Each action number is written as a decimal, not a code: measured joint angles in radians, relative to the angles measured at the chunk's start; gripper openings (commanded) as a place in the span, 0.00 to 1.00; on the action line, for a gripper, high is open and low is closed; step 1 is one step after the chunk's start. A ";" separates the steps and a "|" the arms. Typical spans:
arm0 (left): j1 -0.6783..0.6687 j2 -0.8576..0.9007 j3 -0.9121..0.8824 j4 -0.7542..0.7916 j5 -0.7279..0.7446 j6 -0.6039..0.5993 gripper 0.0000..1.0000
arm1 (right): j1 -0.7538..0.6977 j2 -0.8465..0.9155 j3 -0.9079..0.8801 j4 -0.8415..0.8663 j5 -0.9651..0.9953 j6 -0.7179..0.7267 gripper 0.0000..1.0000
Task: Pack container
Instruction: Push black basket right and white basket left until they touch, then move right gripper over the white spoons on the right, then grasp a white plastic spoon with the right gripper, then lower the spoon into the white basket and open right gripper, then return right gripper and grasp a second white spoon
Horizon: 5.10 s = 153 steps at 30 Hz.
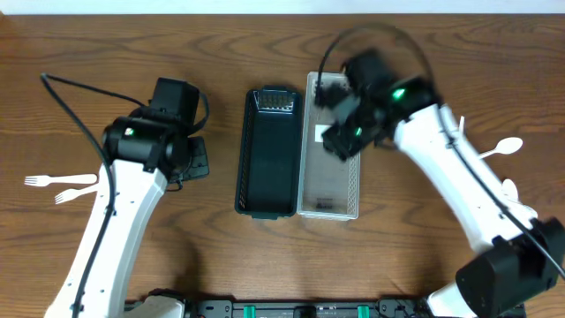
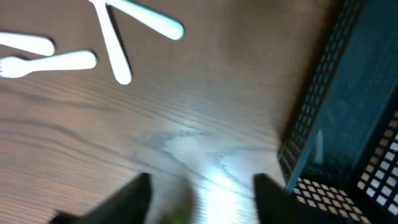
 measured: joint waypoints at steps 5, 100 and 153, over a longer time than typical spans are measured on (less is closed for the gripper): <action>0.066 -0.071 0.005 -0.001 -0.017 -0.002 0.67 | -0.093 -0.002 0.254 -0.136 0.061 0.104 0.99; 0.169 -0.170 0.011 -0.018 -0.032 -0.002 0.70 | -0.134 0.000 -0.068 0.242 0.060 0.679 0.03; 0.169 -0.170 0.011 -0.053 -0.032 -0.002 0.71 | -0.840 0.436 0.156 -0.063 0.285 0.988 0.83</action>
